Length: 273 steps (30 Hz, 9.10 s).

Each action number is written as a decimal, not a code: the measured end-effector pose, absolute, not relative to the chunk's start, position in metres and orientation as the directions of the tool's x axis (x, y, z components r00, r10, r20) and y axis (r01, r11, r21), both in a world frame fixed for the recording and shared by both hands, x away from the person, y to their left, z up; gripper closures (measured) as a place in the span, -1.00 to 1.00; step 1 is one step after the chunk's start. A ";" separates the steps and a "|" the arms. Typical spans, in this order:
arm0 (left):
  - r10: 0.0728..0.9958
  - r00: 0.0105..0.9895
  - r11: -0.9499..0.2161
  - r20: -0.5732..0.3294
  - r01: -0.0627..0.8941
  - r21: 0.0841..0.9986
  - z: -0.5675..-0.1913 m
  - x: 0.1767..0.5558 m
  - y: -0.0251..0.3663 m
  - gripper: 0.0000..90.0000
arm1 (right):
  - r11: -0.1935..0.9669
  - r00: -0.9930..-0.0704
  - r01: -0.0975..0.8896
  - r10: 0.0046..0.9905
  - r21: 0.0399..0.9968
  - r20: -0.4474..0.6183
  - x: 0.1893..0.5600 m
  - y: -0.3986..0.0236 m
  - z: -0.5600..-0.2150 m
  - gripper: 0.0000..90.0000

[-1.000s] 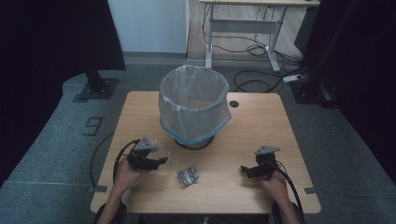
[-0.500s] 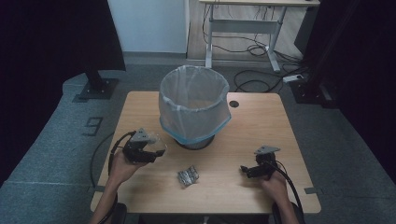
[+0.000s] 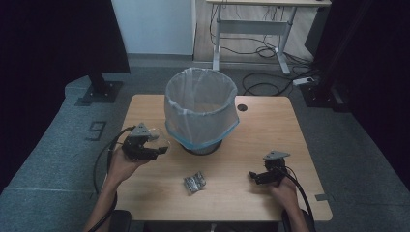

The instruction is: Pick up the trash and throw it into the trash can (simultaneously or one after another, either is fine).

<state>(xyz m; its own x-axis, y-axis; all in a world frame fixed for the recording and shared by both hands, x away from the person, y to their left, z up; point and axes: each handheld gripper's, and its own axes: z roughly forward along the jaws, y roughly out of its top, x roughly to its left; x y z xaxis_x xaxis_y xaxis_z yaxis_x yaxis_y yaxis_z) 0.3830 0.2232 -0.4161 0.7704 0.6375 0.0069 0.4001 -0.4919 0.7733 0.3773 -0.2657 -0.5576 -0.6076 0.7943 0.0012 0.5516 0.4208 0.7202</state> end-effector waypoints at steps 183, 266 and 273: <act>0.549 0.834 -0.510 0.047 0.291 0.809 -0.310 0.396 0.171 -1.00 | 0.425 -0.609 0.552 0.793 0.717 0.000 0.377 -0.266 -0.557 -1.00; 0.490 0.871 -0.556 -0.032 0.341 0.758 -0.511 0.350 0.143 -1.00 | 0.420 -0.606 0.552 0.795 0.720 0.001 0.377 -0.265 -0.558 -1.00; 0.485 0.874 -0.559 -0.041 0.346 0.754 -0.524 0.347 0.138 -1.00 | 0.420 -0.606 0.552 0.795 0.720 0.001 0.377 -0.265 -0.558 -1.00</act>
